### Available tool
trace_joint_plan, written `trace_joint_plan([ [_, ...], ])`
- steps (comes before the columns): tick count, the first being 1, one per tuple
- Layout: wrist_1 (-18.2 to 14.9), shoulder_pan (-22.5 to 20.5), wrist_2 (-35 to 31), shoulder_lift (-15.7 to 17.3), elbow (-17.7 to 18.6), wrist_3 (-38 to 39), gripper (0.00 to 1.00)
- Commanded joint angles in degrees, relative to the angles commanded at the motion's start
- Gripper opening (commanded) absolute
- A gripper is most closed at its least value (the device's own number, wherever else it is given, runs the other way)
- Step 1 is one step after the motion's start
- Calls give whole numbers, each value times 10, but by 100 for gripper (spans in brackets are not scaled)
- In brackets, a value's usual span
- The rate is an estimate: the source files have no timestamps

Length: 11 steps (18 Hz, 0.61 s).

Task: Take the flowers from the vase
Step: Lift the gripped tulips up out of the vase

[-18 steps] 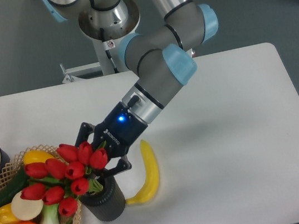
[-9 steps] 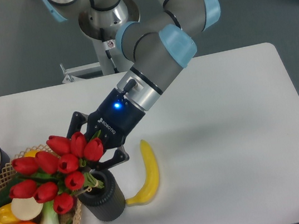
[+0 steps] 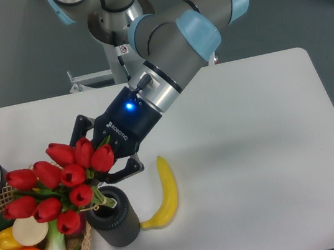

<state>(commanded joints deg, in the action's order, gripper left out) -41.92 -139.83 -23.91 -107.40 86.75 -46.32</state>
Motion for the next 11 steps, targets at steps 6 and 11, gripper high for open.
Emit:
trace_joint_plan([
  [6,0,1,1,12,-8,18,34],
  [11,0,7,1,12,-58,81,34],
])
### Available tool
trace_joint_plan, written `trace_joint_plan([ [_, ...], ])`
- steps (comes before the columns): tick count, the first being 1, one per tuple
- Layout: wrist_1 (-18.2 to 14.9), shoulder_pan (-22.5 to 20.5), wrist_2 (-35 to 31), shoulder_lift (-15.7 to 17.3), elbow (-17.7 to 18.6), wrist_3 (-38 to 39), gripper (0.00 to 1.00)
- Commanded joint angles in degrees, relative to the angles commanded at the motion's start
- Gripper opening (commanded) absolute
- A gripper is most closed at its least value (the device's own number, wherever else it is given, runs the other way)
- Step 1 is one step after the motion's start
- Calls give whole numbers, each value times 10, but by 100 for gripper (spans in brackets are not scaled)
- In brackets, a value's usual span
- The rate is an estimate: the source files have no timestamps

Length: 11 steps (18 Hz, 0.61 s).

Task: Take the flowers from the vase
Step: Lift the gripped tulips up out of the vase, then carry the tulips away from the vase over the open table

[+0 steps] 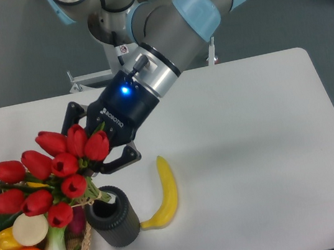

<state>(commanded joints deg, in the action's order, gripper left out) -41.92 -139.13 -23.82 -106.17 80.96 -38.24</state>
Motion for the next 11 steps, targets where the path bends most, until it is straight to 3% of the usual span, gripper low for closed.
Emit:
trace_joint_plan([
  [2,-1,1,0,-1,-18,19,34],
  [7,-1,-8,-1,-1,-21,21,34],
  [11,-3,-51,-6,-1,-9,22,34],
])
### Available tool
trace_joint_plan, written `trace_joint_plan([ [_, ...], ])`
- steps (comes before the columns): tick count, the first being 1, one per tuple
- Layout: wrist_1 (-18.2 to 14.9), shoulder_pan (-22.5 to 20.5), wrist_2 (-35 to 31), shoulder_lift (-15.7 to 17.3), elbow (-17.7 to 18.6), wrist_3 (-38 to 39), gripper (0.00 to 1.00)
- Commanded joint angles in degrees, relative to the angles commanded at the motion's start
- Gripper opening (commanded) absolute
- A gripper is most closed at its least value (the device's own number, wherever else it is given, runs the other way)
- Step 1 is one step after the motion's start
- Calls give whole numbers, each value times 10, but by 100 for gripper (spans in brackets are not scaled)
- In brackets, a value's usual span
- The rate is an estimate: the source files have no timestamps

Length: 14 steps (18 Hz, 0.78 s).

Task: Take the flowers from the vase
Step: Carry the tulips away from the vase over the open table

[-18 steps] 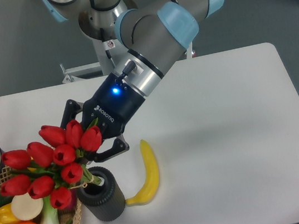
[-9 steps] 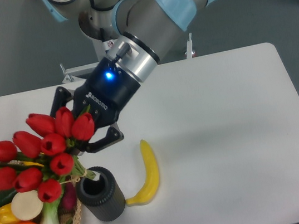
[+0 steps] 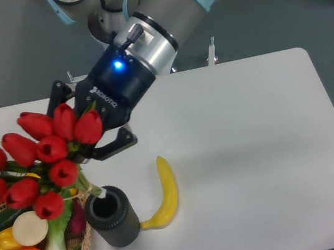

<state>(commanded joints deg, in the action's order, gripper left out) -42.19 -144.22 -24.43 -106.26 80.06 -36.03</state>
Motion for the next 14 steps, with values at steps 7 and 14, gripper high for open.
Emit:
trace_joint_plan([
  [7,1,-96,-4,-1,31,-11,34],
  [14,1,-154,-6,-1,102,-133,34],
])
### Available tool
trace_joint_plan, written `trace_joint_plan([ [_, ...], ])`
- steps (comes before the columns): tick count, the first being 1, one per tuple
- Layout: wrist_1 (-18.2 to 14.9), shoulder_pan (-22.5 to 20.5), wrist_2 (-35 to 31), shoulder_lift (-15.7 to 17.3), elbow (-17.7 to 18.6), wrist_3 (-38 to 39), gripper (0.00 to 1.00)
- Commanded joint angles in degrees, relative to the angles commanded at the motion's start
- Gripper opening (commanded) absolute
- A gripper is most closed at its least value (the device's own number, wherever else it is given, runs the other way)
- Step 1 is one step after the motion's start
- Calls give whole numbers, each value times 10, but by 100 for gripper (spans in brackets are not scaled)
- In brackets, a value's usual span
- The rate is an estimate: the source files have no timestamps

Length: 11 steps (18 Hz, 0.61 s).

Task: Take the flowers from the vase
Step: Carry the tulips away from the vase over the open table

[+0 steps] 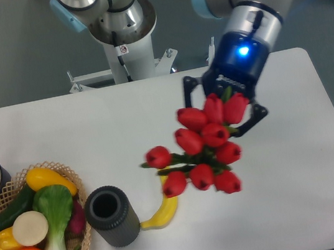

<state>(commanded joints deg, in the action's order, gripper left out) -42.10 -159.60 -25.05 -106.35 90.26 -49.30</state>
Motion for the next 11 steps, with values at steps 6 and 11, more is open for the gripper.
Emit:
trace_joint_plan([
  [6,0,-19,-19,-1,21,-22,34],
  [11,0,-20,-38,1,32,-26,34],
])
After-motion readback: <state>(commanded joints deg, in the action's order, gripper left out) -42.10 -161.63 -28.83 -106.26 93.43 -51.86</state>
